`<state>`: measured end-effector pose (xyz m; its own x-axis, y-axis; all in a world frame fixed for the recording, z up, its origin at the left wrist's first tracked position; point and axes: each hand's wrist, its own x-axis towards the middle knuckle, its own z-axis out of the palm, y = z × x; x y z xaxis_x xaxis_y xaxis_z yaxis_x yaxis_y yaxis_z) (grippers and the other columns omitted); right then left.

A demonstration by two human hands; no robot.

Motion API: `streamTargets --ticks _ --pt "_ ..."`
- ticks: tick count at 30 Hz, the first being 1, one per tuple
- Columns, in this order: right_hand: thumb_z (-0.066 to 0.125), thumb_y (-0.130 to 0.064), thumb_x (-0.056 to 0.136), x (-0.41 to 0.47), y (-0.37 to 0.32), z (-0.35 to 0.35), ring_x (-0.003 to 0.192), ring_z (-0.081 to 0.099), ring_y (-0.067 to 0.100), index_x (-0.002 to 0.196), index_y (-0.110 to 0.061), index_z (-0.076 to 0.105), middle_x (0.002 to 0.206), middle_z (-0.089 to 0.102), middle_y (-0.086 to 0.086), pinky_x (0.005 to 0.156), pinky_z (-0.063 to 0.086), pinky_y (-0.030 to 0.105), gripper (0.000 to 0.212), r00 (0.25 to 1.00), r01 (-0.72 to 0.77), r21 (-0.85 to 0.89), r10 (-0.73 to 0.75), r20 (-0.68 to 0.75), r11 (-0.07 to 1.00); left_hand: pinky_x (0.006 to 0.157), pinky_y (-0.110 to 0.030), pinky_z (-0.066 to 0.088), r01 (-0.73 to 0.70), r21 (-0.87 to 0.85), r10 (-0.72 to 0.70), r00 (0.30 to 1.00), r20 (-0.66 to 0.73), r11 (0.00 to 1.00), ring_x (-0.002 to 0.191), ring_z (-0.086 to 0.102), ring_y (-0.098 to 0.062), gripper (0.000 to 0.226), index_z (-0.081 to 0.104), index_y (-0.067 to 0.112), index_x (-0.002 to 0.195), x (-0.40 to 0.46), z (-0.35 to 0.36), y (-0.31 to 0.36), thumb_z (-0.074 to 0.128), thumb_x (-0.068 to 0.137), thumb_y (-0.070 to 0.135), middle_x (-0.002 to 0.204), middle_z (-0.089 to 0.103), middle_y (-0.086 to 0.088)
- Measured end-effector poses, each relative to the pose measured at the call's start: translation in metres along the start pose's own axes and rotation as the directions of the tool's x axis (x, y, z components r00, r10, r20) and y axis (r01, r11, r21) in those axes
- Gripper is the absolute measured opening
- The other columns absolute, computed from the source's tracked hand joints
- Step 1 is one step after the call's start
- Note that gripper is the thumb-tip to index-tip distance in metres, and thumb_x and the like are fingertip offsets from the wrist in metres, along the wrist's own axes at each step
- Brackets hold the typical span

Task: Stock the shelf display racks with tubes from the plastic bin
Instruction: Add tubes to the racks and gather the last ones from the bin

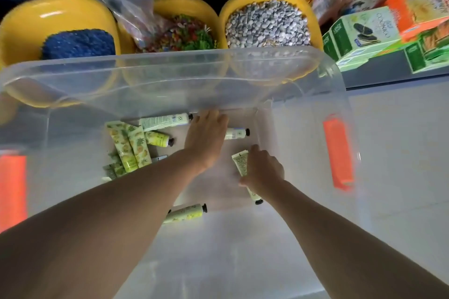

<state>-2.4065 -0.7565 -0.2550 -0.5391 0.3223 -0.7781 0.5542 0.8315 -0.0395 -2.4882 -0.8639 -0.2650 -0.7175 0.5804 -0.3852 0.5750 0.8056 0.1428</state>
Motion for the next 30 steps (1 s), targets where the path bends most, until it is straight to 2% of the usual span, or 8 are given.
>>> streamTargets --ticks 3,6,9,12,17,23,26,30 --pt "0.063 -0.017 0.083 -0.006 0.002 -0.004 0.112 0.057 0.030 0.121 -0.010 0.041 0.119 0.057 0.007 0.079 0.042 0.032 0.044 1.000 -0.011 0.032 0.011 0.008 0.999 0.081 -0.036 0.036 0.044 -0.050 -0.041 0.997 0.059 0.998 0.112 0.046 -0.031 0.029 0.048 0.008 0.115 -0.011 0.000 -0.003 0.047 0.087 0.001 0.121 0.044 -0.012" --pt "0.049 -0.012 0.085 -0.015 0.002 -0.016 0.107 0.057 0.032 0.118 -0.008 0.045 0.115 0.057 0.011 0.079 0.044 0.032 0.033 0.995 -0.050 0.307 0.022 0.094 0.950 0.069 -0.037 0.038 0.146 -0.178 -0.126 0.985 0.120 0.973 0.098 0.057 -0.032 0.024 0.046 0.010 0.116 -0.027 -0.013 -0.009 0.049 0.092 0.009 0.113 0.053 -0.011" --pt "0.040 -0.003 0.086 -0.035 -0.003 -0.042 0.089 0.065 0.032 0.107 -0.004 0.051 0.105 0.059 0.014 0.080 0.052 0.037 0.024 0.988 -0.074 0.654 -0.033 0.150 0.753 0.065 -0.032 0.040 0.251 -0.323 -0.212 0.966 0.150 0.912 0.091 0.062 -0.032 0.032 0.046 0.020 0.126 -0.047 -0.043 -0.020 0.047 0.094 0.016 0.102 0.065 -0.011" --pt "0.036 0.008 0.088 -0.073 -0.010 -0.081 0.062 0.055 0.022 0.088 -0.006 0.047 0.078 0.050 0.011 0.056 0.044 0.028 0.017 0.971 -0.118 0.858 -0.121 0.204 0.500 0.064 -0.028 0.040 0.257 -0.427 -0.216 0.966 0.143 0.867 0.083 0.062 -0.027 0.033 0.047 0.026 0.130 -0.071 -0.088 -0.030 0.043 0.097 0.027 0.098 0.067 -0.008" --pt "0.046 0.009 0.082 -0.147 -0.021 -0.147 0.063 0.049 0.021 0.087 -0.008 0.048 0.075 0.052 0.011 0.059 0.037 0.030 0.018 0.948 0.060 0.915 -0.310 0.073 0.398 0.077 -0.035 0.051 0.278 -0.582 -0.248 0.960 0.133 0.764 0.092 0.064 -0.026 0.028 0.062 0.020 0.109 -0.111 -0.183 -0.036 0.038 0.099 0.033 0.099 0.069 -0.005" --pt "0.057 0.009 0.085 -0.242 -0.036 -0.243 0.077 0.056 0.025 0.091 -0.008 0.052 0.076 0.058 0.008 0.077 0.044 0.043 0.019 0.888 0.341 0.852 -0.434 -0.152 0.398 0.058 -0.010 0.036 0.225 -0.804 -0.309 0.950 0.055 0.550 0.078 0.058 -0.010 0.022 0.069 0.017 0.101 -0.177 -0.314 -0.034 0.072 0.079 0.015 0.083 0.063 0.002" --pt "0.056 0.009 0.087 -0.293 -0.046 -0.290 0.077 0.060 0.027 0.099 -0.004 0.053 0.078 0.063 0.013 0.068 0.051 0.033 0.018 0.829 0.470 0.801 -0.496 -0.257 0.371 0.051 -0.008 0.035 0.159 -0.878 -0.350 0.937 -0.010 0.451 0.058 0.051 0.001 0.025 0.066 0.016 0.085 -0.211 -0.373 -0.032 0.080 0.067 0.005 0.069 0.056 0.009" --pt "0.061 0.001 0.087 -0.357 -0.062 -0.345 0.071 0.068 0.007 0.103 -0.012 0.057 0.086 0.067 0.003 0.063 0.052 0.018 0.021 0.742 0.620 0.703 -0.553 -0.381 0.349 0.048 -0.016 0.044 0.049 -0.926 -0.361 0.928 -0.097 0.375 0.052 0.049 -0.008 0.014 0.066 0.018 0.086 -0.253 -0.443 -0.028 0.070 0.080 0.005 0.075 0.055 -0.002"
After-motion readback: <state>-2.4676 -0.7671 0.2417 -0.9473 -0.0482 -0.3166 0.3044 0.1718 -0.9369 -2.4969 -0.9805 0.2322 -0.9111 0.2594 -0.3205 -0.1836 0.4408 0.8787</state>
